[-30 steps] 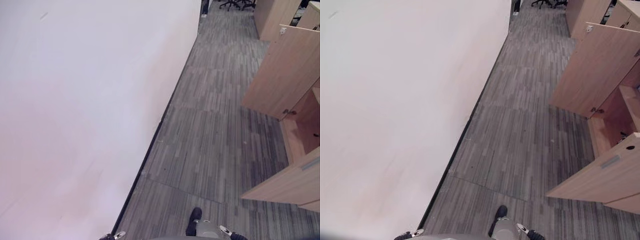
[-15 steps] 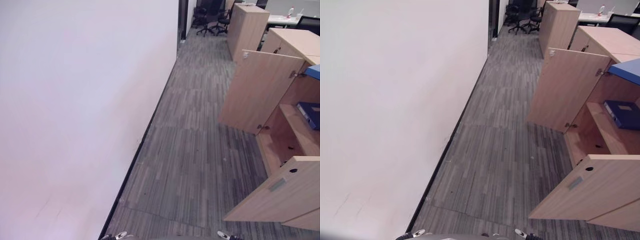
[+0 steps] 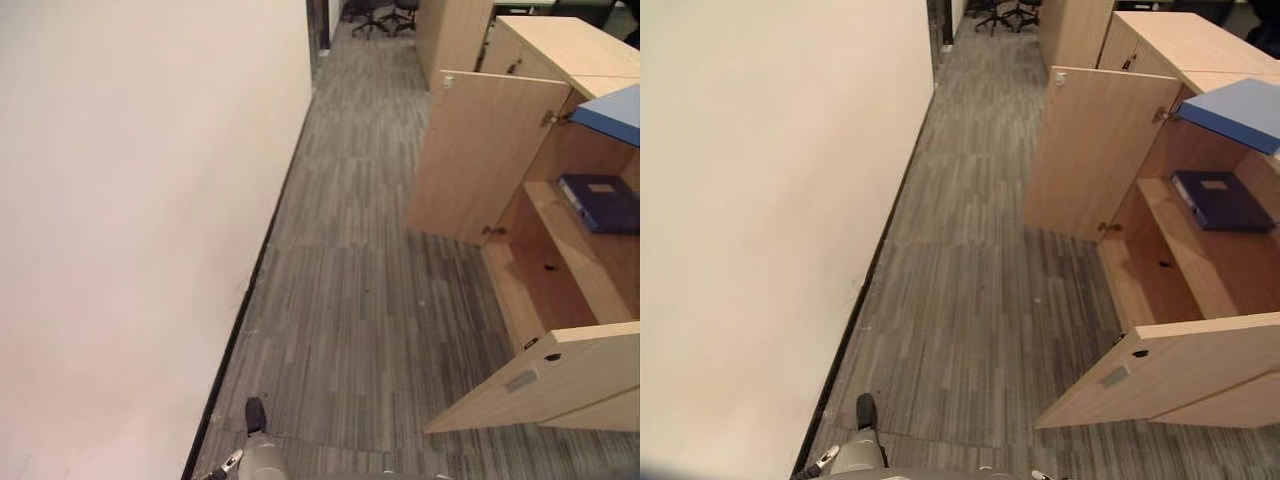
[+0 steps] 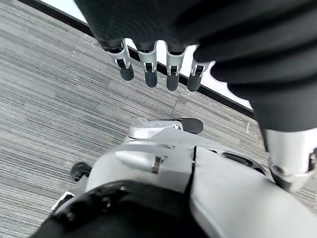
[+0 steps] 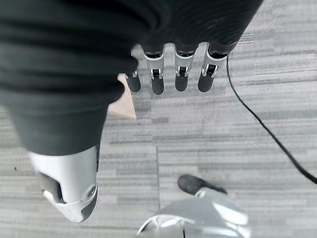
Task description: Put the empty folder in the office cabinet
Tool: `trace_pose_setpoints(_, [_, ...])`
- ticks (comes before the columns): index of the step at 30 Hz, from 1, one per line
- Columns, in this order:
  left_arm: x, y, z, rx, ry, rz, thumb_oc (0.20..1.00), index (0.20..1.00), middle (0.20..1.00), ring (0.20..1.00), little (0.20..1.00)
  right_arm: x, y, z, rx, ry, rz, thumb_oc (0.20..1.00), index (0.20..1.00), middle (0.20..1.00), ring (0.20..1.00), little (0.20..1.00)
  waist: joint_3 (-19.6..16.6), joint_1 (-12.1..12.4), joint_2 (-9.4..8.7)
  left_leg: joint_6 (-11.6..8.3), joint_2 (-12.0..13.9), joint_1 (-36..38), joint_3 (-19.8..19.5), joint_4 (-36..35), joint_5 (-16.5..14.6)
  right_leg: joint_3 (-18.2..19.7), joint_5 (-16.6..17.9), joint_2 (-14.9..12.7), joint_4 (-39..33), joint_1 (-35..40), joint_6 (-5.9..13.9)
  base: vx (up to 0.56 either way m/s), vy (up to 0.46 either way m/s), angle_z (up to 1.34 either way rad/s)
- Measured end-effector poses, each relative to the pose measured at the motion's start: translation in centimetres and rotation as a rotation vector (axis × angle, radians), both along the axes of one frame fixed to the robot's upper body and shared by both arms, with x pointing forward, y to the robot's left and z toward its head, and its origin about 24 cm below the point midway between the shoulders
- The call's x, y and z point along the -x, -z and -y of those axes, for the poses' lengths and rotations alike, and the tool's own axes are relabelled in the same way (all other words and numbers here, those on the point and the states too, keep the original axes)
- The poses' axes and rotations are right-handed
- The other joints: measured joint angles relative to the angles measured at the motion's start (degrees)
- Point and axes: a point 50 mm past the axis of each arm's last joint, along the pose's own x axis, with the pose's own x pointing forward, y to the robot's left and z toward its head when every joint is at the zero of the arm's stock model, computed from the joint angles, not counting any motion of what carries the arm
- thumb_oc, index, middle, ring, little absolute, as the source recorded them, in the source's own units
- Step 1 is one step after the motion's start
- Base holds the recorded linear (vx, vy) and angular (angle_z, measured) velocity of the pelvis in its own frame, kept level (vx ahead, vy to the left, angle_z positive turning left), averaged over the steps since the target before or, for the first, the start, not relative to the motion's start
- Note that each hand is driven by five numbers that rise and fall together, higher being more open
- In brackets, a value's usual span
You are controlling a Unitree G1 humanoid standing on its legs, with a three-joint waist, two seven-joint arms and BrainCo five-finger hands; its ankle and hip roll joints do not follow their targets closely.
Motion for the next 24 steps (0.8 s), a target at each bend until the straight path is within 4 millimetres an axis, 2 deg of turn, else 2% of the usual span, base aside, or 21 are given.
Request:
trace_pose_setpoints(3, [0.5,0.1,0.1,0.006,-0.02,-0.021,1.0,1.0,1.0,1.0,1.0,0.1,0.0,-0.1,-0.003,-0.002,-0.01,1.0,1.0,1.0,1.0,1.0,-0.17,0.36,1.27,0.03,0.3,0.94,-0.71,0.47,0.03,2.78,0.12,1.66,-4.4,4.23,-0.24,0.47,0.203,-0.37])
trace_pose_setpoints(5, [0.7,0.1,0.1,0.005,-0.021,-0.028,1.0,1.0,1.0,1.0,1.0,0.6,0.1,-0.1,-0.007,-0.011,-0.019,1.0,1.0,1.0,1.0,1.0,-0.94,0.69,1.91,0.02,0.11,0.9,0.23,0.48,0.03,3.29,-0.06,1.82,-5.56,5.41,-0.03,0.46,0.259,-0.3])
trace_pose_setpoints(7, [0.7,0.1,-0.1,0.002,-0.023,-0.034,1.0,1.0,1.0,1.0,1.0,1.0,0.2,-0.4,-0.014,-0.021,-0.037,1.0,1.0,1.0,1.0,1.0,-1.79,1.14,2.16,1.03,-0.19,0.91,1.53,0.56,-0.6,4.19,-1.17,1.16,-6.18,6.32,1.79,0.35,0.243,-0.15])
trace_pose_setpoints(8, [0.7,0.1,-0.1,0.001,-0.022,-0.036,1.0,1.0,1.0,1.0,1.0,1.3,0.3,-0.5,-0.019,-0.019,-0.049,1.0,1.0,1.0,1.0,1.0,-2.46,1.21,1.74,2.14,-1.58,0.94,2.3,1.4,-1.33,4.13,-1.92,-0.14,-5.95,6.62,3.03,0.28,0.215,-0.03])
trace_pose_setpoints(9, [0.6,0.1,-0.2,0.0,-0.021,-0.035,1.0,1.0,1.0,1.0,1.0,1.7,0.3,-0.7,-0.026,-0.016,-0.064,1.0,1.0,1.0,1.0,1.0,-2.93,1.61,0.42,3.56,-3.77,1.01,3.3,4.21,-2.22,3.98,-2.77,-2.59,-5.58,7.28,4.44,0.28,0.249,-0.06])
trace_pose_setpoints(10, [0.8,0.2,0.1,0.006,-0.021,-0.038,1.0,1.0,1.0,1.0,1.0,2.2,0.3,-0.5,-0.026,-0.012,-0.078,1.0,1.0,1.0,1.0,1.0,-3.8,1.99,-0.13,6.11,-6.46,1.82,4.16,5.07,-2.45,4.02,-3.21,-4.66,-3.92,7.63,5.42,0.4,0.332,-0.01])
trace_pose_setpoints(11, [0.8,0.3,0.6,0.02,-0.02,-0.038,1.0,1.0,1.0,1.0,1.0,2.3,0.2,-0.1,-0.017,-0.01,-0.078,1.0,1.0,1.0,1.0,1.0,-4.0,1.9,0.93,9.0,-7.54,2.69,4.84,4.91,-2.34,4.12,-3.98,-5.76,-1.62,7.72,6.69,0.5,0.475,0.07])
trace_pose_setpoints(12, [0.4,0.3,0.8,0.021,-0.014,-0.032,1.0,1.0,1.0,1.0,1.0,2.5,0.2,0.0,-0.015,-0.012,-0.083,1.0,1.0,1.0,1.0,1.0,-4.59,1.92,0.9,11.7,-11.03,6.37,6.2,2.81,-4.39,4.14,-6.92,-10.21,7.75,5.35,9.35,0.35,0.34,0.13])
trace_pose_setpoints(14, [0.4,0.3,0.8,0.021,-0.005,-0.032,1.0,1.0,1.0,1.0,1.0,2.1,0.2,-0.1,-0.022,-0.017,-0.064,1.0,1.0,1.0,1.0,1.0,-5.63,2.17,2.27,13.67,-13.42,9.25,6.36,0.68,-5.8,3.86,-6.73,-14.98,22.73,-0.02,9.19,0.36,0.429,0.15])
trace_pose_setpoints(15, [-0.1,0.0,-0.2,-0.007,0.003,-0.015,1.0,1.0,1.0,1.0,1.0,1.5,0.3,-0.8,-0.04,-0.025,-0.035,1.0,1.0,1.0,1.0,1.0,-5.93,2.27,1.4,16.73,-17.31,10.82,6.02,1.15,-8.44,3.34,-4.58,-21.82,35.42,-4.49,9.36,0.47,0.604,0.29])
trace_pose_setpoints(16, [-0.5,-0.2,-0.8,-0.021,0.007,0.003,1.0,1.0,1.0,1.0,1.0,1.1,0.3,-1.0,-0.044,-0.028,-0.024,1.0,1.0,1.0,1.0,1.0,-6.33,2.28,0.3,17.76,-19.66,11.77,6.0,1.26,-9.56,3.82,-1.56,-25.39,41.41,-6.77,10.54,0.32,0.454,0.37])
trace_pose_setpoints(17, [-0.6,-0.3,-1.1,-0.03,0.014,0.004,1.0,1.0,1.0,1.0,1.0,0.8,0.3,-0.9,-0.042,-0.036,-0.011,1.0,1.0,1.0,1.0,1.0,-6.29,2.39,-0.08,18.82,-21.58,13.03,5.62,1.13,-10.73,4.21,2.16,-28.02,45.87,-8.71,10.6,0.29,0.388,0.44])
trace_pose_setpoints(18, [-0.8,-0.3,-0.9,-0.032,0.055,0.005,1.0,1.0,1.0,1.0,1.0,0.0,0.1,-0.5,-0.03,-0.05,0.014,1.0,1.0,1.0,1.0,1.0,-6.39,2.32,1.57,19.19,-22.97,15.1,4.49,1.03,-12.4,4.36,5.88,-31.29,52.53,-11.13,11.28,0.26,0.294,0.35])
trace_pose_setpoints(20, [-1.1,-0.4,-0.9,-0.035,0.075,0.014,1.0,1.0,1.0,1.0,1.0,-1.1,-0.1,-0.5,-0.016,-0.068,0.042,1.0,1.0,1.0,1.0,1.0,-6.37,2.91,3.08,21.21,-23.53,16.85,4.29,1.11,-14.71,6.27,6.6,-32.14,55.12,-15.17,12.59,0.23,0.197,0.2])
trace_pose_setpoints(21, [-1.3,-0.5,-1.1,-0.041,0.094,0.014,1.0,1.0,1.0,1.0,1.0,-2.0,-0.4,0.0,0.015,-0.102,0.069,1.0,1.0,1.0,1.0,1.0,-5.69,2.59,4.06,20.13,-23.98,18.08,3.51,1.02,-14.75,5.7,4.92,-32.8,58.11,-18.91,11.7,0.17,0.018,0.32])
trace_pose_setpoints(23, [-1.7,-0.5,-0.7,-0.026,0.118,0.024,1.0,1.0,1.0,1.0,1.0,-3.0,-0.7,0.5,0.027,-0.131,0.095,1.0,1.0,1.0,1.0,1.0,-4.64,2.04,4.5,20.44,-23.64,18.87,2.55,1.22,-15.57,4.98,3.19,-31.58,56.4,-23.24,11.66,0.16,-0.031,0.31])
trace_pose_setpoints(24, [-1.6,-0.4,-0.4,-0.017,0.113,0.025,1.0,1.0,1.0,1.0,1.0,-4.4,-1.0,0.4,0.026,-0.146,0.136,1.0,1.0,1.0,1.0,1.0,-2.41,1.5,5.28,19.88,-22.91,20.33,2.18,1.56,-15.74,3.16,0.22,-29.67,50.48,-24.18,10.04,0.12,-0.085,0.24])
